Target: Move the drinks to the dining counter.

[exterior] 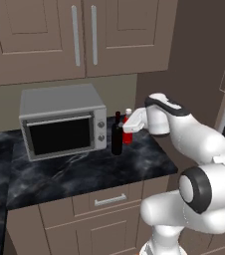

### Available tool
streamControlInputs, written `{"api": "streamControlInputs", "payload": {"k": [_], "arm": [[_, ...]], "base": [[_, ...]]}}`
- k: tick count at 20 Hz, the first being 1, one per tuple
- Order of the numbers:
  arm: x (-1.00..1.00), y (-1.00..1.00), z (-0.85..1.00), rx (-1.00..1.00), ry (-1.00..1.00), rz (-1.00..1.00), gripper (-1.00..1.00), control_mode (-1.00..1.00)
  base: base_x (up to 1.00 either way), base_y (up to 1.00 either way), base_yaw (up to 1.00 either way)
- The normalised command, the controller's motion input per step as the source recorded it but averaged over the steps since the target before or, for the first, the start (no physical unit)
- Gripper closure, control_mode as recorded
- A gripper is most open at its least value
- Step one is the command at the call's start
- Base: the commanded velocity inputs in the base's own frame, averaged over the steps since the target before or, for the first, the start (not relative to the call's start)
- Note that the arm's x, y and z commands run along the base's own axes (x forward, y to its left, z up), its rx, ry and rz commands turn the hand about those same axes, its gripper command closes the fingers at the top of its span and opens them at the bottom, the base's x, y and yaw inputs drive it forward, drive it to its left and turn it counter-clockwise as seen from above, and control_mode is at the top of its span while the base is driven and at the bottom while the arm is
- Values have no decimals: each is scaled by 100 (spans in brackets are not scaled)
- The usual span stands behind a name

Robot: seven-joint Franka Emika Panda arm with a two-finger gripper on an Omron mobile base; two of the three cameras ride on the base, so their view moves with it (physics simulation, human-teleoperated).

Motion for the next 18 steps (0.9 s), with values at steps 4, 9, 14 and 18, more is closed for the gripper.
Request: {"api": "streamControlInputs", "payload": {"k": [4, 9, 14, 18], "arm": [[16, 0, -3, 0, 0, 2, -100, -100], [3, 0, -1, 0, 0, 2, -100, -100], [0, 0, 0, 0, 0, 1, -100, -100], [1, 0, -1, 0, 0, 0, -100, -100]], "base": [[0, 0, 0], [0, 0, 0], [0, 0, 0], [0, 0, 0]]}}
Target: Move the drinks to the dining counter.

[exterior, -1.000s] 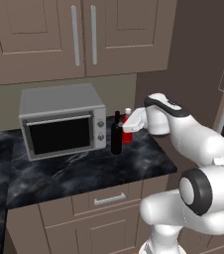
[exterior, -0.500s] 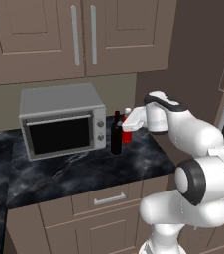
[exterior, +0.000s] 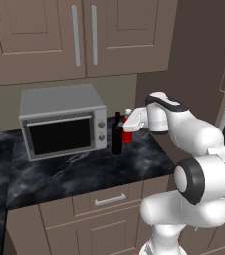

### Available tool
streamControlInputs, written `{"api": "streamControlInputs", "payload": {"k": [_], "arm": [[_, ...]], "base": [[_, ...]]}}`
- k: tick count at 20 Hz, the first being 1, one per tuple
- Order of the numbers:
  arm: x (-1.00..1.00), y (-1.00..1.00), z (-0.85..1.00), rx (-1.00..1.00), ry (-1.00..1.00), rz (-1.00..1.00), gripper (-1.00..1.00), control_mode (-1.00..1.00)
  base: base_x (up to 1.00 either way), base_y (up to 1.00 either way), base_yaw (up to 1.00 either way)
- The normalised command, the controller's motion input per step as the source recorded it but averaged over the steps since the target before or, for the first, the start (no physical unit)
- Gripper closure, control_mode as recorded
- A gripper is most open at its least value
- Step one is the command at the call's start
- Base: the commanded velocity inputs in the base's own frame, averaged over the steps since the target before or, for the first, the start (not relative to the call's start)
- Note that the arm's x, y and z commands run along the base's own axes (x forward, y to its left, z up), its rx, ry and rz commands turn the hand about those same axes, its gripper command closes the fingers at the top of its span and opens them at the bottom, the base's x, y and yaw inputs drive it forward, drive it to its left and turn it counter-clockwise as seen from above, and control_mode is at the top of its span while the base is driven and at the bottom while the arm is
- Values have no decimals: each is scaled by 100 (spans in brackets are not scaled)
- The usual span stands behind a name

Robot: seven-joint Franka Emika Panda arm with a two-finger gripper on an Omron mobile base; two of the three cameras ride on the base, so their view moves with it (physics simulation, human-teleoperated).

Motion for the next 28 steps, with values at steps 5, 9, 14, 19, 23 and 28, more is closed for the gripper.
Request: {"api": "streamControlInputs", "payload": {"k": [5, 9, 14, 19, 23, 28], "arm": [[2, 0, -2, 0, 0, 0, -100, -100], [7, 13, -2, 0, 0, 0, -100, -100], [4, 9, -2, 0, 0, 0, -100, -100], [7, 9, 0, 0, 0, 0, -100, -100], [5, 10, 0, 0, 0, 0, -100, -100], [2, 6, 0, 0, 1, 0, -100, -100]], "base": [[0, 0, 0], [0, 0, 0], [0, 0, 0], [0, 0, 0], [0, 0, 0], [0, 0, 0]]}}
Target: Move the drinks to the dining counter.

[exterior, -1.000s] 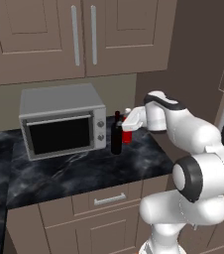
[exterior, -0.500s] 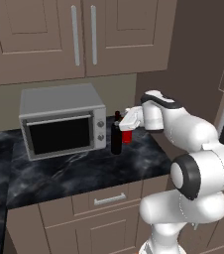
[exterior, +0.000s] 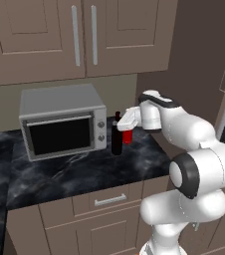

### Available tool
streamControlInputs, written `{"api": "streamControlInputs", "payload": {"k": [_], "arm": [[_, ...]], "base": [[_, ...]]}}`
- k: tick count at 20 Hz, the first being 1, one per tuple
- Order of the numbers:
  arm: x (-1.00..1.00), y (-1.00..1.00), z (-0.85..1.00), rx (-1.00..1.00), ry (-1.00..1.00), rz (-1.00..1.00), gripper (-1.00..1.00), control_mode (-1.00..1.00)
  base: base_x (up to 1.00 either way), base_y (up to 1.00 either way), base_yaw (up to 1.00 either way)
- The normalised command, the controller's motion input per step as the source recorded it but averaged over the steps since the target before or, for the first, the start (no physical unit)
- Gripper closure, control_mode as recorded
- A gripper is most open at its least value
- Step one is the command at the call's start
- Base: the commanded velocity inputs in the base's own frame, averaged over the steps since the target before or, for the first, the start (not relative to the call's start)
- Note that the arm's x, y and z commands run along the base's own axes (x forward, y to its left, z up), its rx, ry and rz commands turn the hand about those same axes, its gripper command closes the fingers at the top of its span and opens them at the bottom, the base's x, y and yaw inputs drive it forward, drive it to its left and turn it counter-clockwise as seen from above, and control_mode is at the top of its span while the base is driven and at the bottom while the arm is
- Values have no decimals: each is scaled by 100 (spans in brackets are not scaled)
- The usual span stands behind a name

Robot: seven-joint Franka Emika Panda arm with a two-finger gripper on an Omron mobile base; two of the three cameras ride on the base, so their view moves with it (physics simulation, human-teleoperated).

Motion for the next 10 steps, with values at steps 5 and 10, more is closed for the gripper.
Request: {"api": "streamControlInputs", "payload": {"k": [5, 10], "arm": [[0, 0, 0, 0, 0, 0, -100, -100], [0, 0, 0, 0, 0, 0, -100, -100]], "base": [[0, 0, 0], [0, 0, 0]]}}
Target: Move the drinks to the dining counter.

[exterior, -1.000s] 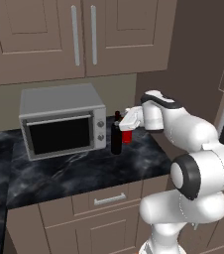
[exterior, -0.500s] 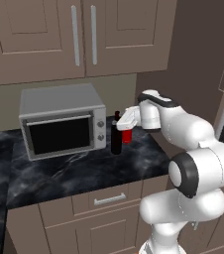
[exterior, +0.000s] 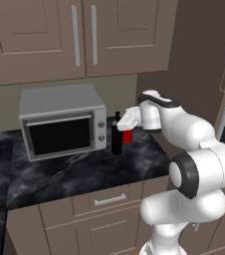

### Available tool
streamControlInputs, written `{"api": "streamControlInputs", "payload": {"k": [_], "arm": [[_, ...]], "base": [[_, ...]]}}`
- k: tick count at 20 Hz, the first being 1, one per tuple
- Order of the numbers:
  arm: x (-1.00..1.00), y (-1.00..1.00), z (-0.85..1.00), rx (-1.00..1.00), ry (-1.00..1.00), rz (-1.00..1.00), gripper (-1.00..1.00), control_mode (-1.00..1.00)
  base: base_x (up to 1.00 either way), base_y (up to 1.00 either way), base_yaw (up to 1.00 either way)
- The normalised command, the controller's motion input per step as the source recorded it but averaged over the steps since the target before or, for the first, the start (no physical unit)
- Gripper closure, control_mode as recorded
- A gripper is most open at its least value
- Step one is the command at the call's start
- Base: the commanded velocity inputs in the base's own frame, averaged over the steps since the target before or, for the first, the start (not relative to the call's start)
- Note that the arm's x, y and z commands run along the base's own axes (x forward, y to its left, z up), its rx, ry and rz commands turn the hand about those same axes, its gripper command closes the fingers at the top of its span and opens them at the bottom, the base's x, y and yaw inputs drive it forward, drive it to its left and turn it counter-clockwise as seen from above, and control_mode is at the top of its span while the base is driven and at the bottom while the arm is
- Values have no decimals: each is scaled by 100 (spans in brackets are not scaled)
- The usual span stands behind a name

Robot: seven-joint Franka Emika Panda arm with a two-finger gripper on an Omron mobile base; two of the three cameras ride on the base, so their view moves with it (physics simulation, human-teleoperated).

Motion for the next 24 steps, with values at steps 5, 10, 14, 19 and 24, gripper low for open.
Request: {"api": "streamControlInputs", "payload": {"k": [5, 10, 14, 19, 24], "arm": [[0, -9, 0, 0, 0, 0, -100, -100], [0, -29, 0, 0, 0, 0, -100, -100], [4, -25, 0, 0, 0, -1, -100, -100], [18, -7, 0, 0, 0, 0, -100, -100], [25, 0, 0, 0, 0, 0, -100, -100]], "base": [[0, 0, 0], [0, 0, 0], [0, 0, 0], [0, 0, 0], [0, 0, 0]]}}
